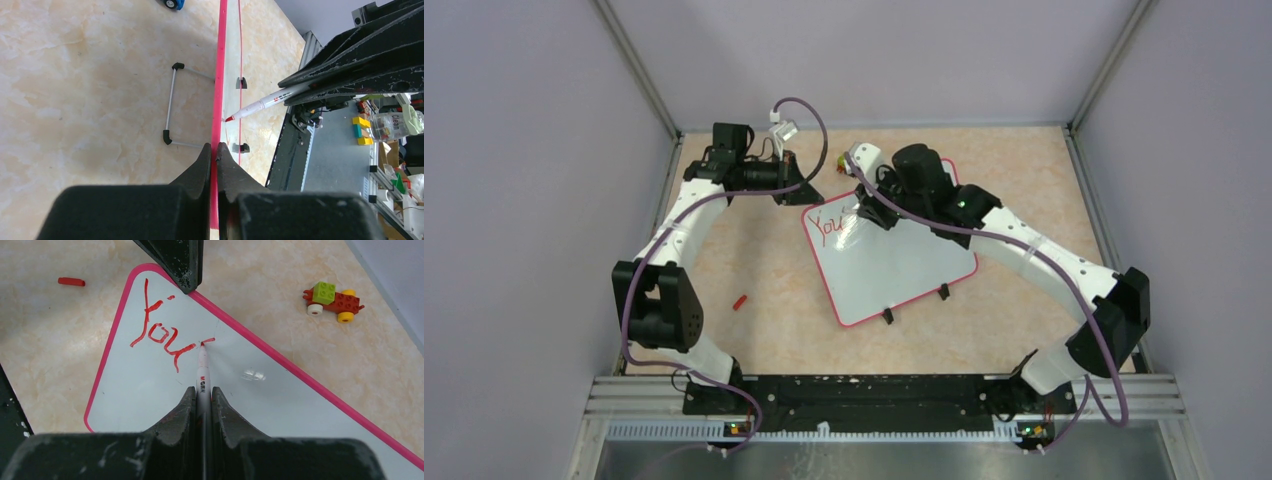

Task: Write a sentence on the whiteboard

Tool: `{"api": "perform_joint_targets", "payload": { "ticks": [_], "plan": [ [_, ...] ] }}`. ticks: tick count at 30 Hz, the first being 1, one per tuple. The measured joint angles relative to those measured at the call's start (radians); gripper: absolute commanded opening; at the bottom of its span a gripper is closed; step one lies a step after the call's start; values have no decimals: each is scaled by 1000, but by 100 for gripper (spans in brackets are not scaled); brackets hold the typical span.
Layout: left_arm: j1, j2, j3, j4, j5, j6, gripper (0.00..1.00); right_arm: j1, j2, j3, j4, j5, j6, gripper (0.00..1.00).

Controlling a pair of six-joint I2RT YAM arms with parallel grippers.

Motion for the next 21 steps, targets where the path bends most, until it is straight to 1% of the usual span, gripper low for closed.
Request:
{"api": "perform_joint_targets", "payload": {
  "ticks": [12,21],
  "plan": [
    [0,0,0,-3,2,0,0,4,-66,-13,-16,-10,3,0],
    [0,0,0,-3,2,0,0,4,-55,-32,-14,-1,-1,0]
  ]
}}
